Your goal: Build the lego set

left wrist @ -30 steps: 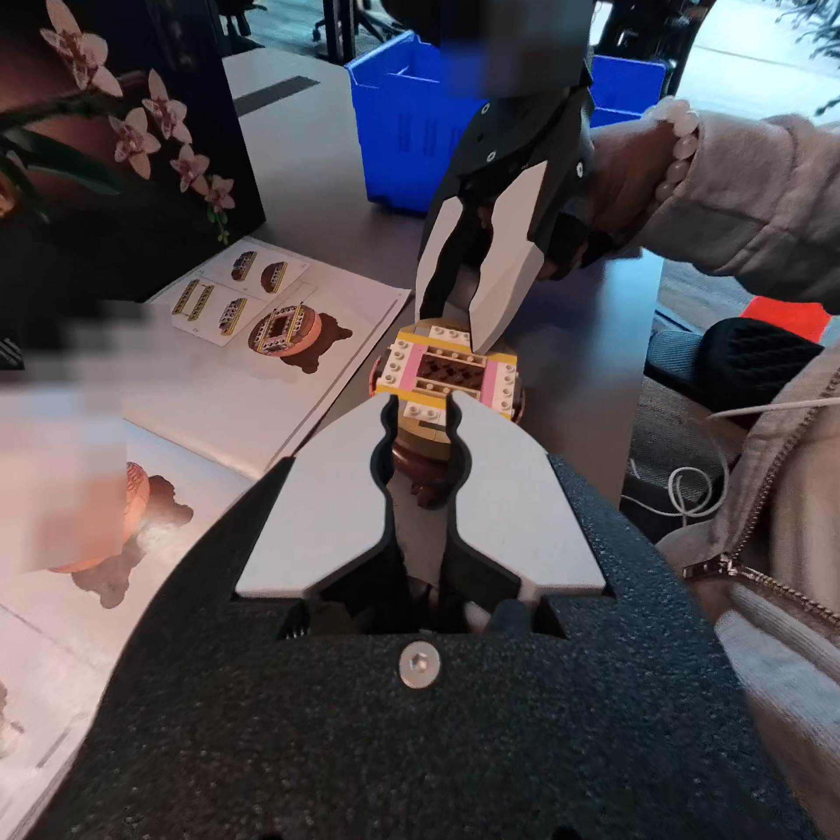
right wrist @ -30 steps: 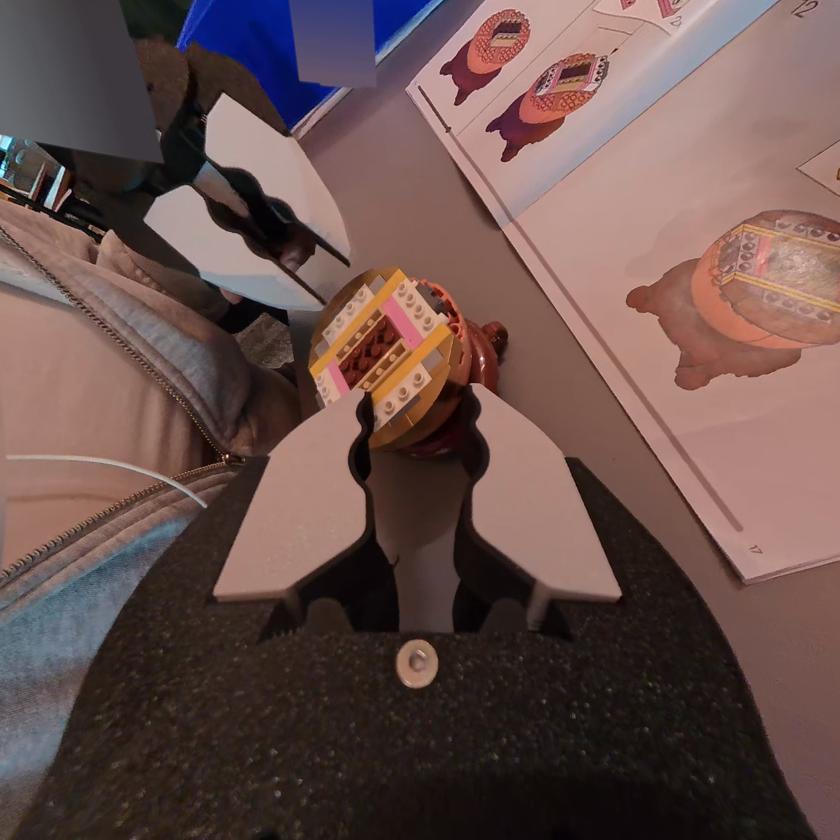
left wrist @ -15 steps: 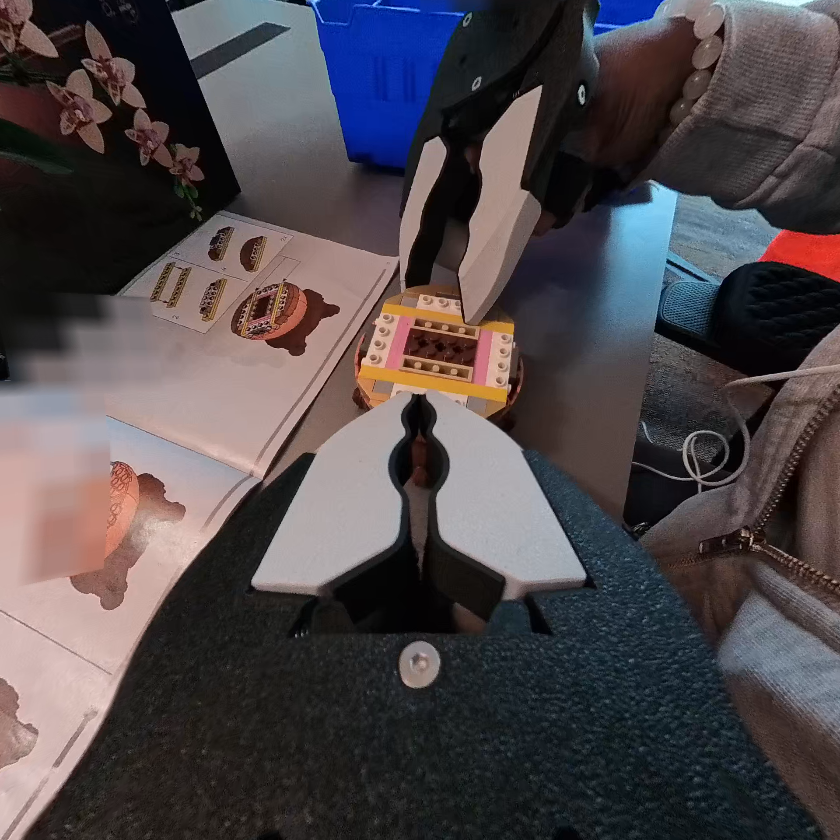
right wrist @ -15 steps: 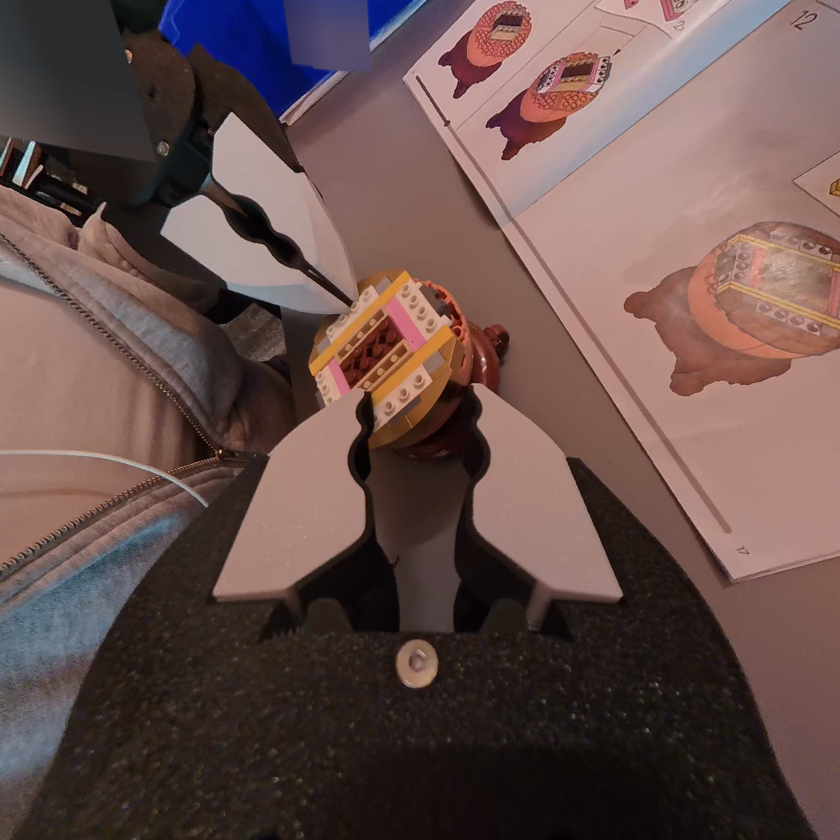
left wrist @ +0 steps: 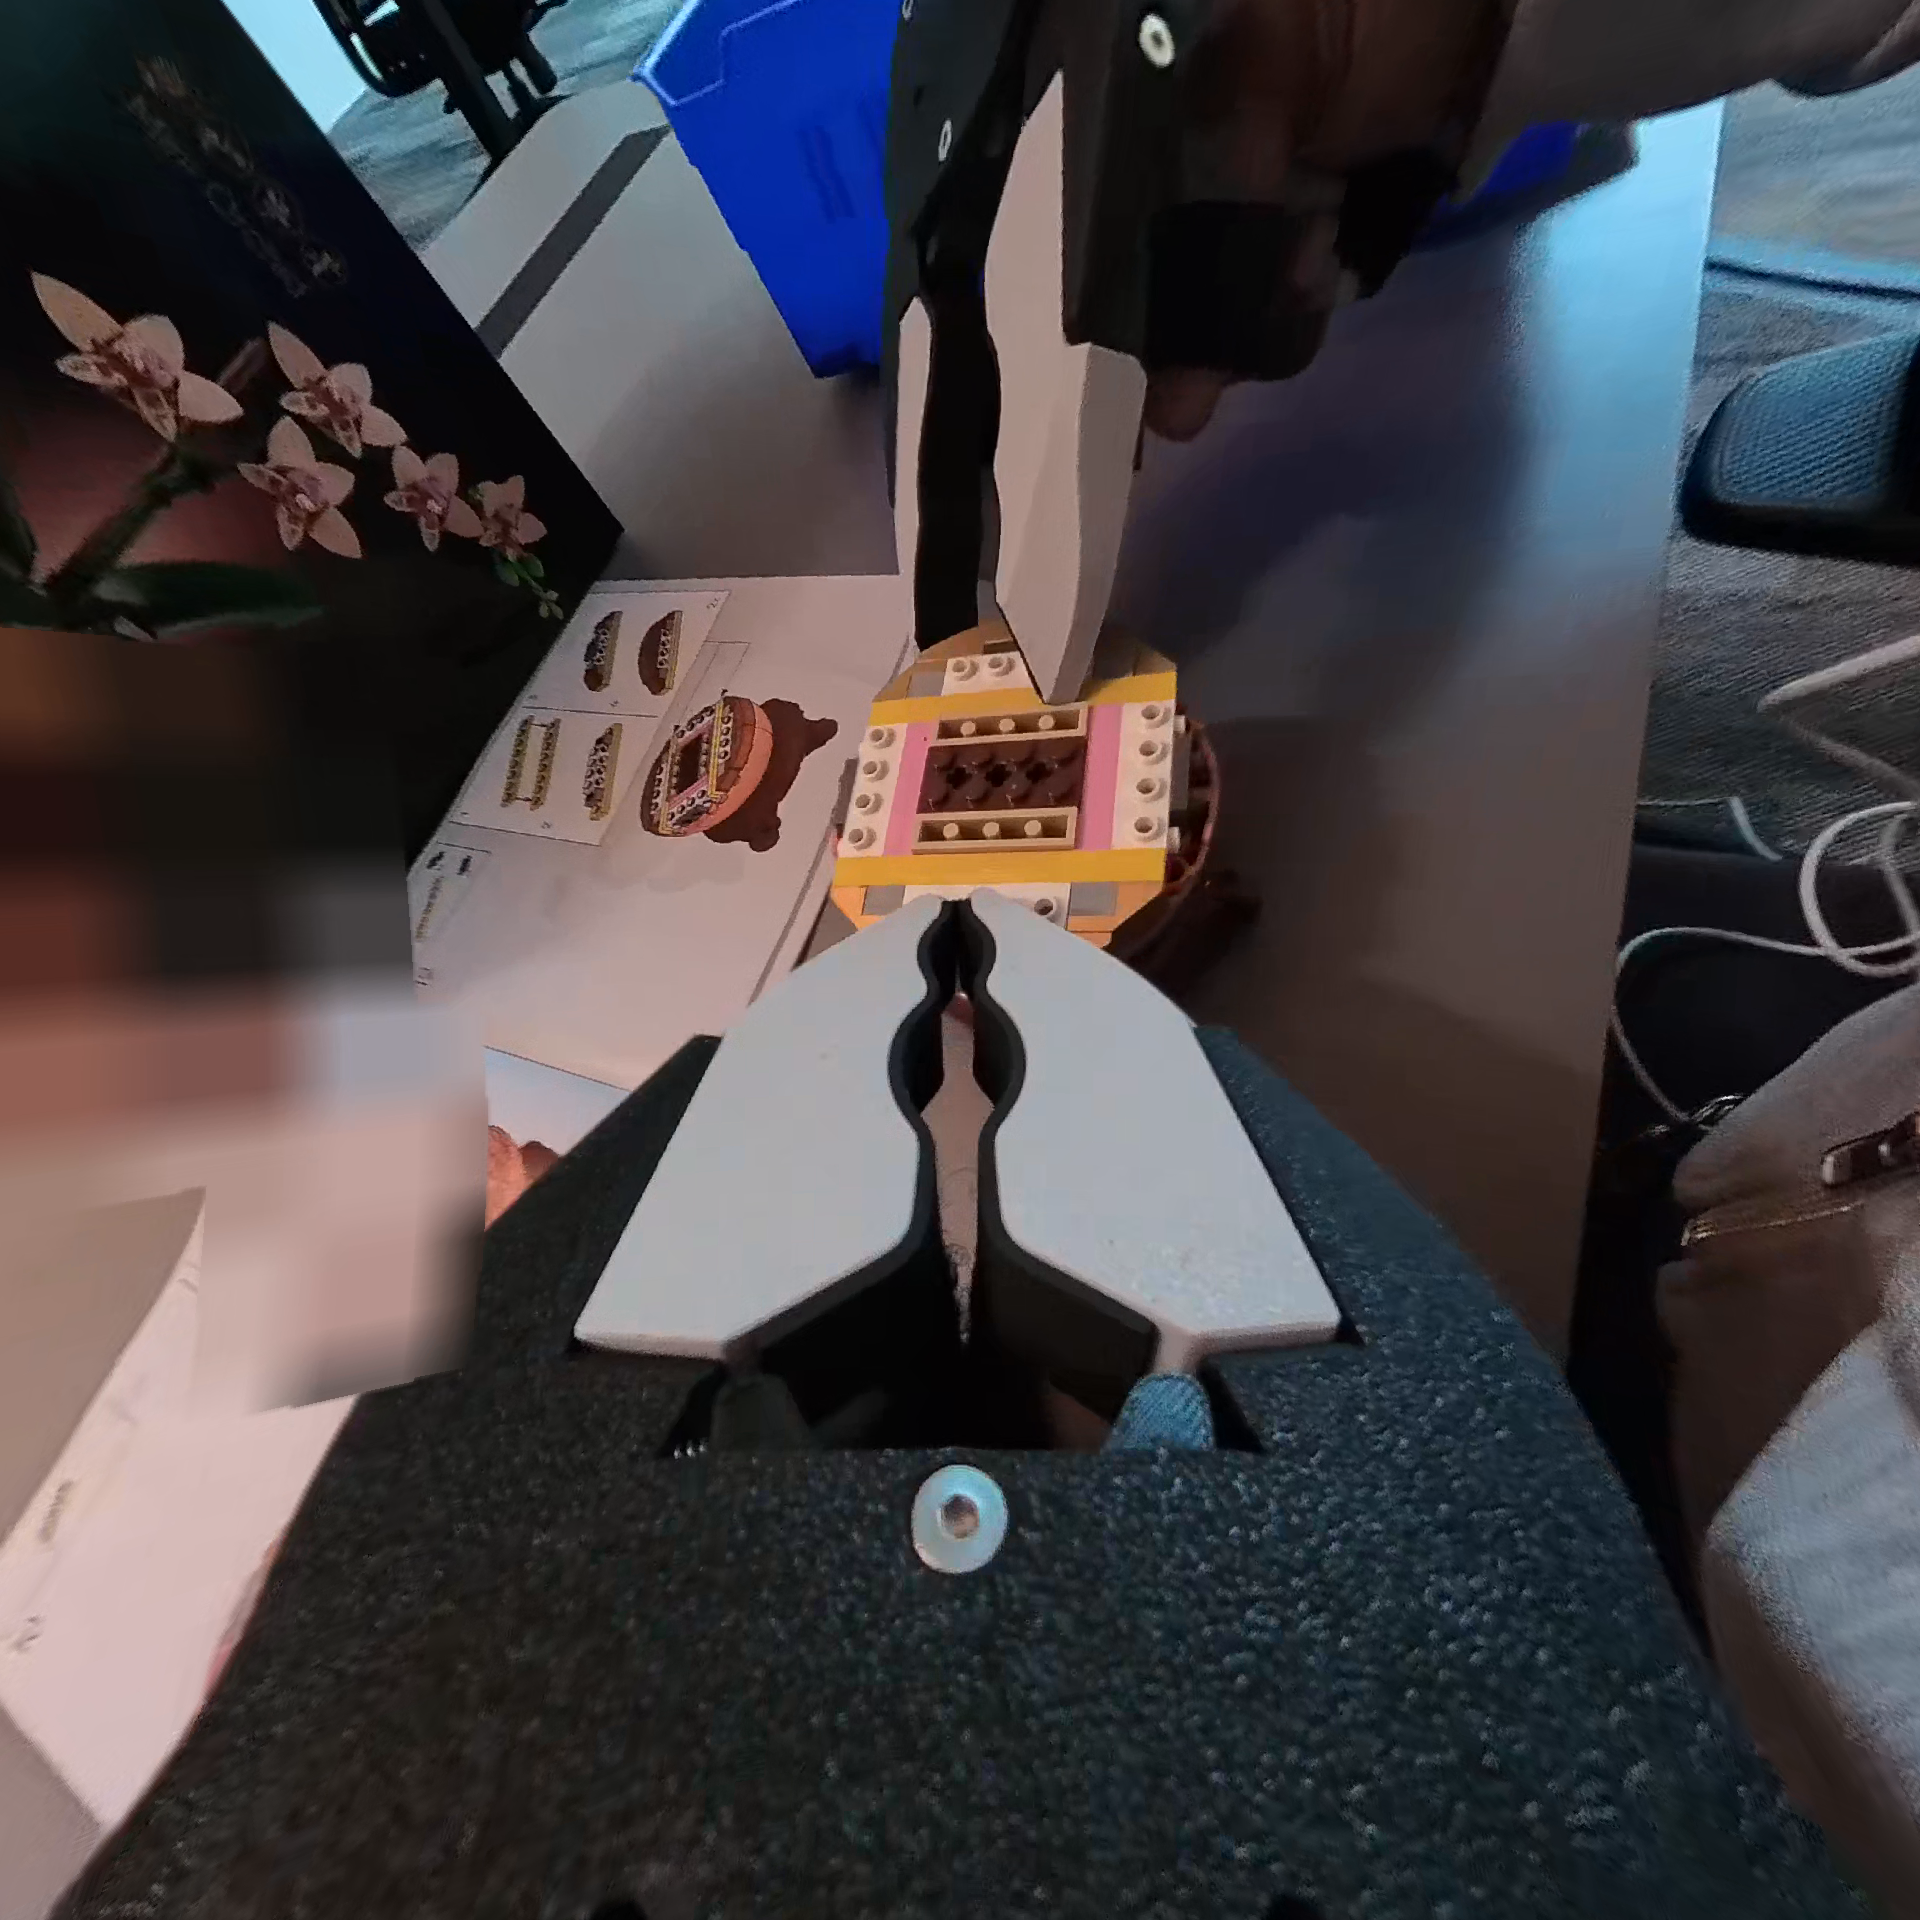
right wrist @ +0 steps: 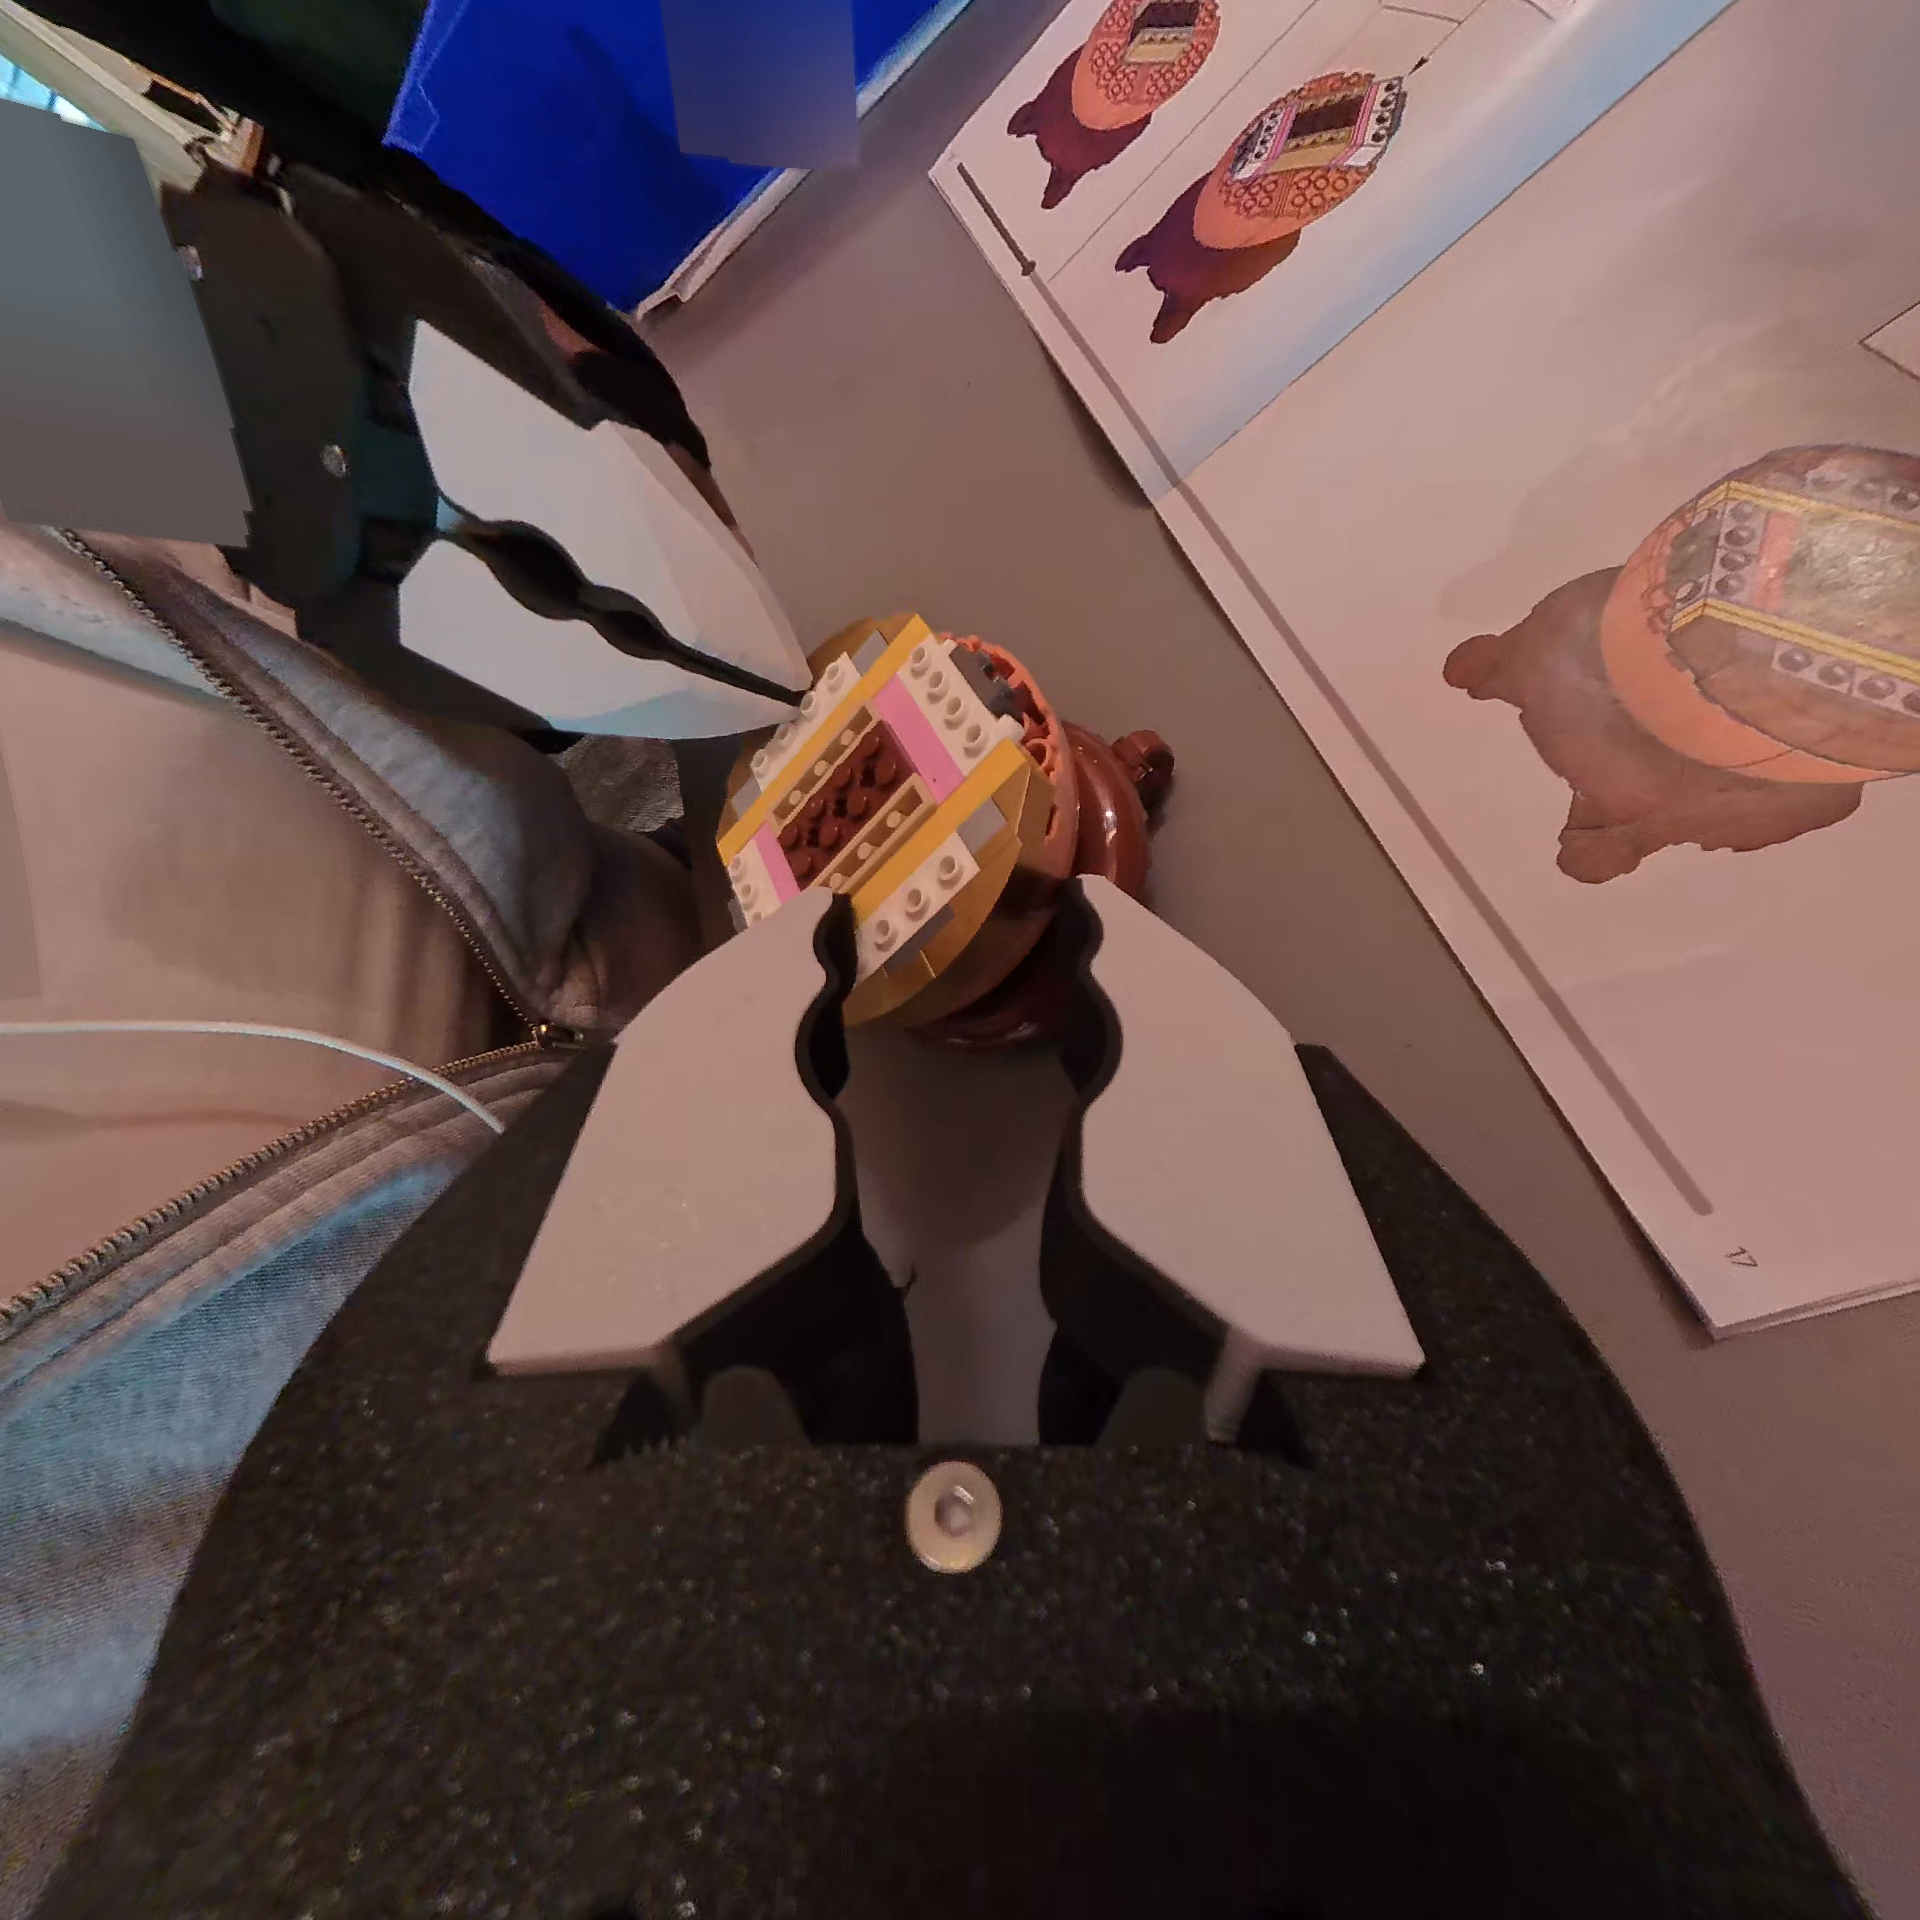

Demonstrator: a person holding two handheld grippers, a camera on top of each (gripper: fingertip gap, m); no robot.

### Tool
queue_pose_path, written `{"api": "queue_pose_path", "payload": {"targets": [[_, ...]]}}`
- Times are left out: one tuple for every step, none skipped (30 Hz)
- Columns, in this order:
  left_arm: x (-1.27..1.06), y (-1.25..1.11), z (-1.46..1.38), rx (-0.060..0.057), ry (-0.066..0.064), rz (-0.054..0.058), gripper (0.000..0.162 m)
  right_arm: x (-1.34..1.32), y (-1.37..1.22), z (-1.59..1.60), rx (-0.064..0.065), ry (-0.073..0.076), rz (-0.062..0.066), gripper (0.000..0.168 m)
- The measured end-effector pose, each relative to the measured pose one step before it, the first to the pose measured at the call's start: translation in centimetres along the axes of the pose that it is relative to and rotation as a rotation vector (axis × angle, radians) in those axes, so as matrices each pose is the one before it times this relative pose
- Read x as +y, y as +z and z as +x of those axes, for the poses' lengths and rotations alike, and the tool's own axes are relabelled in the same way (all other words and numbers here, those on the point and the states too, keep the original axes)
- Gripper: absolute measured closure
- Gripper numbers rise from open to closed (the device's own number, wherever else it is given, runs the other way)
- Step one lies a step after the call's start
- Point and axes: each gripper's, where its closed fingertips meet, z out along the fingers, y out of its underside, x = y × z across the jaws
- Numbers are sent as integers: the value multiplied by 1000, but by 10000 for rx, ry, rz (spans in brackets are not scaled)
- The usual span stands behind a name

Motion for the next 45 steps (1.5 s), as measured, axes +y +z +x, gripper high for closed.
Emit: {"api": "queue_pose_path", "payload": {"targets": [[-14,1,-10,-182,305,-68,162,3,-3,10,-14,21,8,131],[-4,6,-26,-199,295,-47,162,0,-7,3,2,5,2,131],[-7,3,-12,-165,175,-21,162,-1,-7,-2,14,-3,-6,131],[8,-1,-2,-63,-16,10,162,-2,2,-8,18,-19,-9,131],[1,-4,-2,53,-159,52,162,-9,-5,-7,8,-8,-20,131],[-53,18,-11,119,-224,141,162,28,-37,21,6,-1,-35,131],[-79,29,-5,154,-345,221,162,22,-41,26,3,5,-41,131],[-51,21,3,190,-465,212,162,14,-7,4,-4,-9,-40,131],[-26,-8,-17,211,-460,135,162,-18,1,-6,14,-20,-44,131],[-29,-55,-191,60,-359,108,162,1,-16,-4,45,-46,-70,131],[-148,-169,-331,-63,-269,207,151,-28,3,-22,56,-84,-39,131],[-205,-299,-25,146,-191,254,147,-23,21,-32,35,-53,-4,131],[-201,-265,257,287,-287,233,147,-2,23,-21,2,5,-2,131],[-168,-199,352,284,-338,205,146,21,6,-5,-7,19,9,131],[-105,-87,311,198,-231,162,145,8,-8,1,1,20,4,131],[-40,31,173,55,-71,108,145,-1,2,-9,15,-8,-3,131],[34,147,8,-43,37,34,146,-5,1,0,19,-27,-8,131],[145,276,19,-12,66,-47,146,-7,5,-5,7,-14,-12,131],[203,342,58,35,-5,-94,146,1,-7,2,1,-5,-14,131],[216,349,182,114,-35,-94,146,-1,7,-12,3,-8,-4,131],[146,305,257,159,-14,-33,148,-26,42,-37,-13,-5,14,131],[-29,181,123,98,-65,54,155,5,3,8,-1,5,-4,131],[-14,126,-1,74,-158,-32,159,2,-1,-8,0,11,-2,131],[-1,56,-69,85,-187,-86,162,-1,10,-2,-3,6,6,131],[0,32,-13,122,-106,-62,162,2,8,-4,-5,5,3,131],[10,35,-12,51,32,-16,162,-9,4,-3,-9,2,-7,131],[-17,51,-9,-57,166,21,162,21,-25,34,-1,-1,-22,131],[-4,16,2,-103,172,40,162,-3,-8,3,-7,-1,0,131],[24,2,4,-65,35,49,162,-6,18,-7,-15,9,9,131],[23,-21,-10,11,-95,62,162,-14,22,-17,-19,16,15,131],[27,-18,1,61,-120,65,162,-5,11,-2,-14,8,10,131],[16,1,-5,45,-51,56,162,6,-1,9,-9,9,5,131],[-8,8,-8,-7,18,46,162,6,-8,10,-10,12,8,131],[-28,11,9,-37,42,45,162,0,5,-2,-15,3,15,131],[-48,5,-3,2,12,65,162,-8,-20,8,-11,-31,16,131],[-59,5,-7,51,-11,95,162,1,-9,15,-6,-54,8,131],[-50,-24,15,66,-68,64,162,-37,-38,13,18,-65,15,130],[-79,-96,-16,58,-151,12,156,-151,-156,-119,-36,-166,89,125],[-208,-252,-146,-27,-152,42,144,-502,-341,-351,-136,-207,311,123],[-293,-391,-268,-94,-77,75,135,-708,-520,-180,38,-271,417,123],[-259,-461,-229,-64,1,35,132,-641,-555,-171,107,-471,314,127],[-88,-426,-131,-21,67,-85,132,-400,-462,-123,209,-715,101,132],[72,-295,-82,-22,153,-194,133,-26,-264,-134,240,-855,-205,137],[148,-183,-19,-31,266,-253,134,263,-41,-244,158,-820,-446,141],[178,-51,-8,-53,329,-292,137,316,160,-259,97,-680,-506,144]]}}
